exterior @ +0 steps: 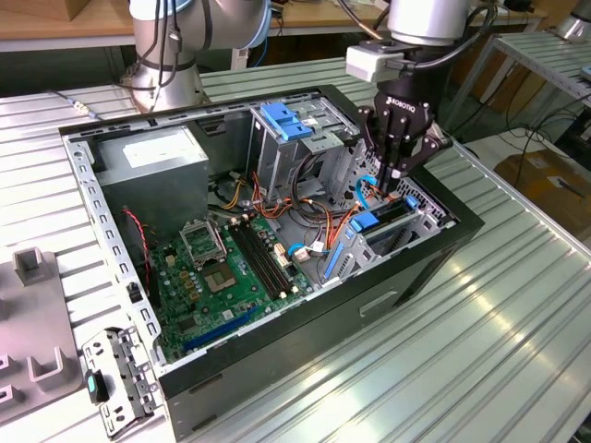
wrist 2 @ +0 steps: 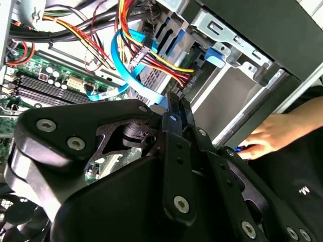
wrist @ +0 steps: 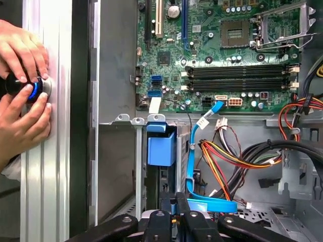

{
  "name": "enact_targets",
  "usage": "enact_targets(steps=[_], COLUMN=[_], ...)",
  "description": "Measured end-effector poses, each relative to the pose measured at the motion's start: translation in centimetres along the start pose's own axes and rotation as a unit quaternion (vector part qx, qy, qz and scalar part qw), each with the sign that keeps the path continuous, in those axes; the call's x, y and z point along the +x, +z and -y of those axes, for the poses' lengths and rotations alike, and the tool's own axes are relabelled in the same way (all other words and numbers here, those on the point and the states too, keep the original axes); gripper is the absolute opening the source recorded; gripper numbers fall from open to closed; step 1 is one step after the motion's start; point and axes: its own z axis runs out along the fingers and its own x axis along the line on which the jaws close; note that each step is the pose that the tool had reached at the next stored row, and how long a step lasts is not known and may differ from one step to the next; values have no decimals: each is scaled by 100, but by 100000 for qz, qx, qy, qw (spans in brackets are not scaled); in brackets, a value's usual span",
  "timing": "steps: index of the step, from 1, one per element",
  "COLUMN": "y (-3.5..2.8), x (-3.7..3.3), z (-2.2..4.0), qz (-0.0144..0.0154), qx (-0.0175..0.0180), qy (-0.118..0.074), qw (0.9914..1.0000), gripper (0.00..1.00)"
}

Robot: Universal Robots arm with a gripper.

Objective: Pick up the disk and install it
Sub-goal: 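Insert the second disk wire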

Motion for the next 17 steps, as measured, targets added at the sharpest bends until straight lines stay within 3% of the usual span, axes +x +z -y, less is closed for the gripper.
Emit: enact_targets(steps=[1, 2, 7, 17], y=[8, 14, 14, 14], x=[16, 27, 28, 28], z=[-5, -10, -10, -10], qz=[429, 659, 666, 666], qx=[104, 225, 506, 522], qy=[2, 14, -54, -61], qw=[99999, 99998, 99996, 99996], gripper=[16, 16, 16, 16])
